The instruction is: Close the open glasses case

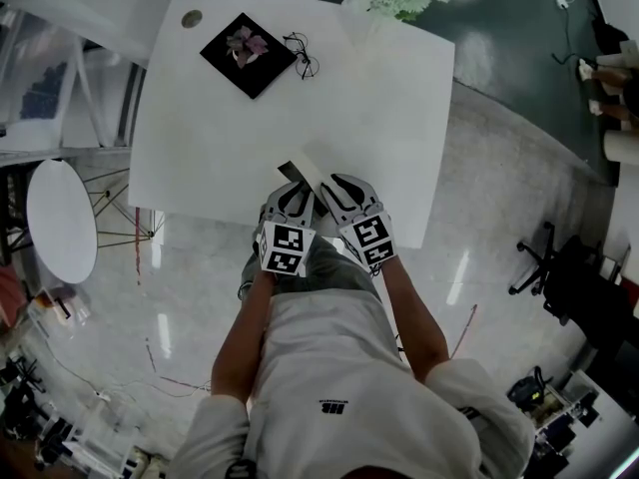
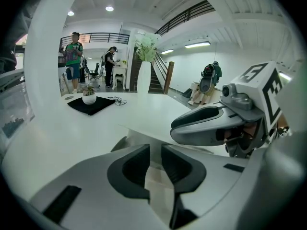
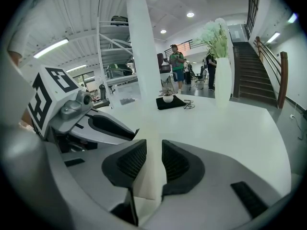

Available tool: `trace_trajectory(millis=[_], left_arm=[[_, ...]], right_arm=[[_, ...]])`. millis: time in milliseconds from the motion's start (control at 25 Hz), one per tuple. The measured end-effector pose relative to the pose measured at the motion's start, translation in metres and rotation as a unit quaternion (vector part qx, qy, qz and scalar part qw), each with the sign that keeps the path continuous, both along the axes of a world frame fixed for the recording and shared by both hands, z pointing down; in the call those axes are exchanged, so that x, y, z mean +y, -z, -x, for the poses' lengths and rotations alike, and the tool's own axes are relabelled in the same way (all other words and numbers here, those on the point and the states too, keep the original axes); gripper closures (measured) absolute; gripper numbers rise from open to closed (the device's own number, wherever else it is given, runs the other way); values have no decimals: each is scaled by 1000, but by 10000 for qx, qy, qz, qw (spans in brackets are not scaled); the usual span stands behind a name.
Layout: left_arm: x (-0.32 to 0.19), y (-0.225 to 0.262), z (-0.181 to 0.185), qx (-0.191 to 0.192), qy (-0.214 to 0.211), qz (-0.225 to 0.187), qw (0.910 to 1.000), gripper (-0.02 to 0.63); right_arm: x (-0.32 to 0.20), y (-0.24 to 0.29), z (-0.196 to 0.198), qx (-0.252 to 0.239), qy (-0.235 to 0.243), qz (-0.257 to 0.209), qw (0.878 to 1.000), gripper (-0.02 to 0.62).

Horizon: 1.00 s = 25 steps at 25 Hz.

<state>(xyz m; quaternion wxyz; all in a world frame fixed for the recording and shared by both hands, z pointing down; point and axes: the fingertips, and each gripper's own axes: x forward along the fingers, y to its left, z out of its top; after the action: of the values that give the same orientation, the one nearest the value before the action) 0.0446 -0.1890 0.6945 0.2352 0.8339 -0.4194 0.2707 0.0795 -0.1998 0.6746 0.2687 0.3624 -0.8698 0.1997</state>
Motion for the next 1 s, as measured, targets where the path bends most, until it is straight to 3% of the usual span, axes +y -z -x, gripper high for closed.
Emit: trace_trajectory(millis=[1000], left_arm=[[13, -9, 17, -117, 165, 117, 9997, 517]], right_arm=[[9, 1, 20, -17, 220, 19, 9998, 492]])
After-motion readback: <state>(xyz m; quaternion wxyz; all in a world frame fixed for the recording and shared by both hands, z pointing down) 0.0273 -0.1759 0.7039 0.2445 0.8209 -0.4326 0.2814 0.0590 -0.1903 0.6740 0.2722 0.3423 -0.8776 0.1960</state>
